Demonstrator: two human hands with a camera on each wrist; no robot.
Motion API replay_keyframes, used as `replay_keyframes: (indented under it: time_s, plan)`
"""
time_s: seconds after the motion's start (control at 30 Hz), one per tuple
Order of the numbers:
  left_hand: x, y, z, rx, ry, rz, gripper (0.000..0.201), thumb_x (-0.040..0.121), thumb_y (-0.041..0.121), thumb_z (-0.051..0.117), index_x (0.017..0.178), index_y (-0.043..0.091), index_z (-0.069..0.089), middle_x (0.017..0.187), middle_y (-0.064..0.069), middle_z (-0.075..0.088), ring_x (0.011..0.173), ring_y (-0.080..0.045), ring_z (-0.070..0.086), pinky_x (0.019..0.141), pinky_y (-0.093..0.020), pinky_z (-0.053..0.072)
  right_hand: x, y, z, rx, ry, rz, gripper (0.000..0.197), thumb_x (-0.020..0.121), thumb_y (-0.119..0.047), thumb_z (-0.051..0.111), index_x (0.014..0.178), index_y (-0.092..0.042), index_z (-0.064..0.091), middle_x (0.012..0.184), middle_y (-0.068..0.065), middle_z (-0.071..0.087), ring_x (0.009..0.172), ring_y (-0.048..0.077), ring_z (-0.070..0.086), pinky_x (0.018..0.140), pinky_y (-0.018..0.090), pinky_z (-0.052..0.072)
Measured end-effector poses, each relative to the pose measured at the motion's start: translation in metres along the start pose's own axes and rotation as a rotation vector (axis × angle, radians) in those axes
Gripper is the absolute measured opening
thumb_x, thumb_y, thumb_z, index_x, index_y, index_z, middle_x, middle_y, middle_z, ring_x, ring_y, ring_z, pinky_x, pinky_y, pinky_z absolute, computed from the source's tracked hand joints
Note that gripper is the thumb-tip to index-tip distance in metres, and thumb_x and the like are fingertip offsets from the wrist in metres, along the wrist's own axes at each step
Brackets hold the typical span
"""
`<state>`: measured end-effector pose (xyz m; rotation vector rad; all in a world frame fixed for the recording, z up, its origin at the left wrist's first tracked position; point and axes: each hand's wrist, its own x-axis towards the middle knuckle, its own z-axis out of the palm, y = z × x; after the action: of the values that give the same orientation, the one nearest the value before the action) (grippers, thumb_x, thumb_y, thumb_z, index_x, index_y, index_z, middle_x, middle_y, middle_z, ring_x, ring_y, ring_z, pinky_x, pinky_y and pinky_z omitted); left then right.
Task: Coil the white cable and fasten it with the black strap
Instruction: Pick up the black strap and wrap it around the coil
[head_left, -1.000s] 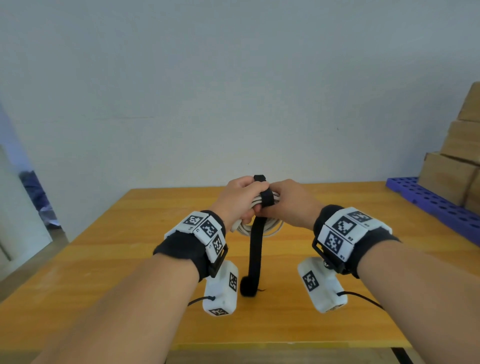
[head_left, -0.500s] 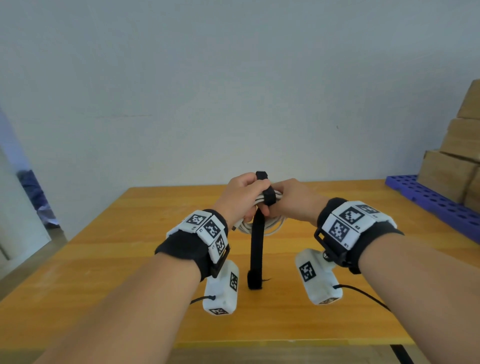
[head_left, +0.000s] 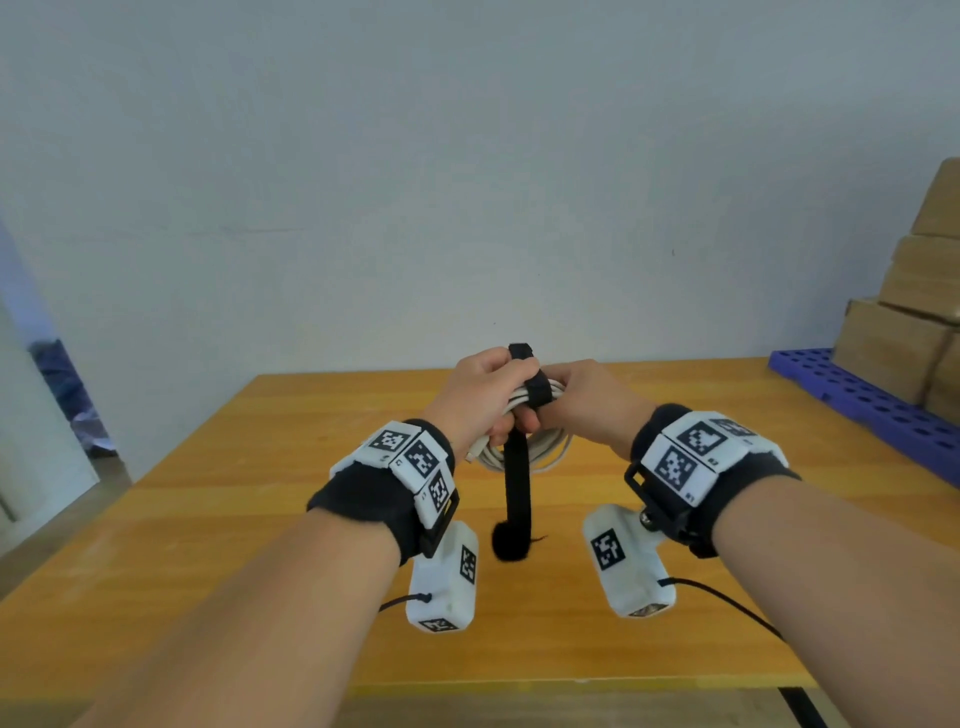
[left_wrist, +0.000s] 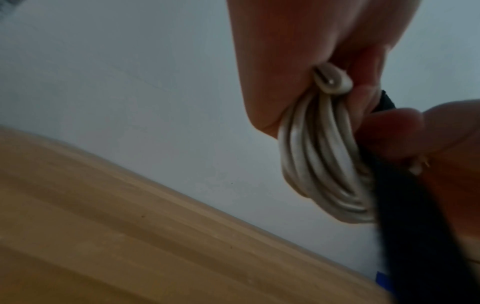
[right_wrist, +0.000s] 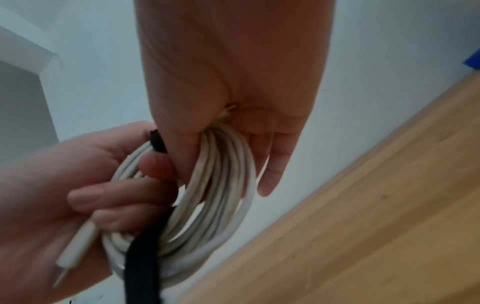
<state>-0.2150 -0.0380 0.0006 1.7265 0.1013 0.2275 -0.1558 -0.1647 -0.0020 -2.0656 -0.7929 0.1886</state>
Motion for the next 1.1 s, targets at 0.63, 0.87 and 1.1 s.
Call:
replay_keyframes:
  time_s: [0.63, 0.87, 1.1]
  plan:
    - [-0.001, -0.012, -0.003, 0.036, -0.040, -0.002, 0.019, 0.094, 0.026, 0.052, 0.100, 0.008, 0.057, 0.060, -0.016, 0.065, 0.036, -0.016, 0.026, 0.035, -0.020, 0.022, 0.009, 0.003, -0.001, 0.687, 0.035, 0.363, 0.031, 0.091, -0.014, 0.060, 0.115, 0.004, 0.064, 0.093, 0.017, 0.067, 0.069, 0.022, 0.062, 0.060, 0.030, 0.052]
    - [0.002, -0.019, -0.008, 0.031, -0.056, -0.086, 0.023, 0.096, 0.028, 0.049, 0.097, 0.006, 0.056, 0.063, -0.015, 0.067, 0.031, -0.013, 0.029, 0.034, -0.019, 0.026, 0.014, -0.009, -0.006, 0.787, 0.395, 0.231, 0.027, 0.081, 0.006, 0.067, 0.096, -0.015, 0.067, 0.090, 0.008, 0.072, 0.075, 0.015, 0.067, 0.068, 0.020, 0.054]
    - [0.010, -0.025, -0.020, -0.085, 0.091, -0.110, 0.023, 0.099, 0.027, 0.045, 0.100, 0.009, 0.059, 0.065, -0.014, 0.067, 0.030, -0.009, 0.031, 0.034, -0.019, 0.030, 0.004, -0.020, -0.009, 0.811, 0.194, 0.096, 0.042, 0.081, 0.005, 0.067, 0.118, -0.015, 0.059, 0.091, 0.010, 0.074, 0.077, 0.016, 0.070, 0.065, 0.021, 0.055]
